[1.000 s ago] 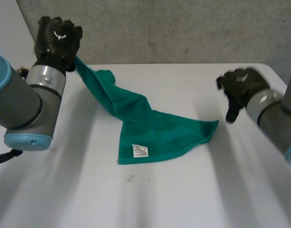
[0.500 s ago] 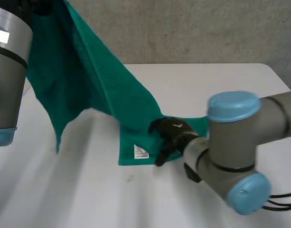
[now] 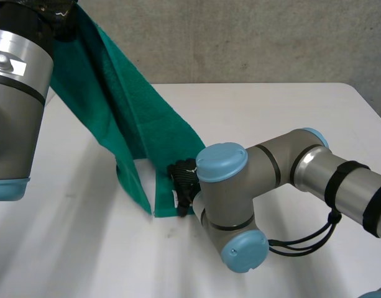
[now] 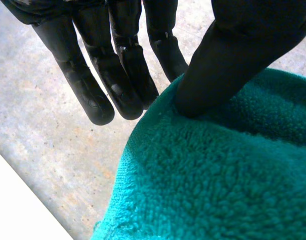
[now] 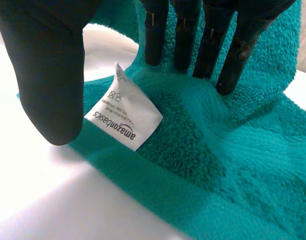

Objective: Fold the towel.

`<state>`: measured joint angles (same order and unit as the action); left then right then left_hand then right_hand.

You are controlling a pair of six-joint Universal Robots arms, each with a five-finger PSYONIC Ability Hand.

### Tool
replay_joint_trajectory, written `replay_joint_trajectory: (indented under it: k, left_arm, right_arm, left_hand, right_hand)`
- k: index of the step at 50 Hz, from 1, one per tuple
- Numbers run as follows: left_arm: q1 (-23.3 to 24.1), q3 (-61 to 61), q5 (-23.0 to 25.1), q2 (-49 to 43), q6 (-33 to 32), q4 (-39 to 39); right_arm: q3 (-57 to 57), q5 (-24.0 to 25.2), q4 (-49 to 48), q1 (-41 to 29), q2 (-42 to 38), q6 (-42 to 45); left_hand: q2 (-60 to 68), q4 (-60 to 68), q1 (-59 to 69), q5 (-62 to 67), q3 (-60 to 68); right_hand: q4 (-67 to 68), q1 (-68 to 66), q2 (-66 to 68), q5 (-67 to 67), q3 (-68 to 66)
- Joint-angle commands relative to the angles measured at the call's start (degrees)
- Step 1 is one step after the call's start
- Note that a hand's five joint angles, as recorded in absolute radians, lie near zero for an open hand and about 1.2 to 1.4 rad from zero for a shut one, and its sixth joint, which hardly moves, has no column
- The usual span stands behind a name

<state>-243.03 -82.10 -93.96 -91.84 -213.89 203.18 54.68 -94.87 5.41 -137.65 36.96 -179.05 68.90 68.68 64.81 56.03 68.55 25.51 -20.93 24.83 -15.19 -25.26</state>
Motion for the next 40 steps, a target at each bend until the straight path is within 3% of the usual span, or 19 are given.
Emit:
replay_joint_trajectory:
  k: [1, 21, 33, 40]
  left_arm:
    - [-1.3, -0.7, 0.0, -2.2, 2.4, -0.1]
    - [-3.2, -0.7, 0.4, -4.6, 4.8, 0.3]
    - [-3.2, -0.8, 0.3, -4.8, 4.9, 0.3]
    - [-3.2, -0.8, 0.2, -4.7, 4.9, 0.3]
  right_arm:
    - [-3.8, 0.3, 0.1, -0.1, -2.1, 0.2]
    - [-8.2, 0.2, 3.3, -0.5, -6.5, 0.3]
    - [-8.6, -0.5, 3.1, 0.0, -7.3, 2.1]
    - [-9.3, -2.9, 2.9, 0.2, -7.4, 2.8]
  left_hand:
    - [11.1, 11.3, 15.2, 14.0, 11.5]
    - [11.1, 11.3, 15.2, 14.0, 11.5]
    - [11.1, 11.3, 15.2, 14.0, 11.5]
    - [11.1, 11.3, 15.2, 14.0, 11.5]
  right_hand:
    - [7.6, -12.2, 8.3, -7.9, -7.9]
    - [10.1, -14.7, 10.8, -10.5, -10.4]
    - [32.1, -36.7, 32.8, -32.5, -32.4]
    - [36.4, -41.0, 37.1, -36.7, -36.6]
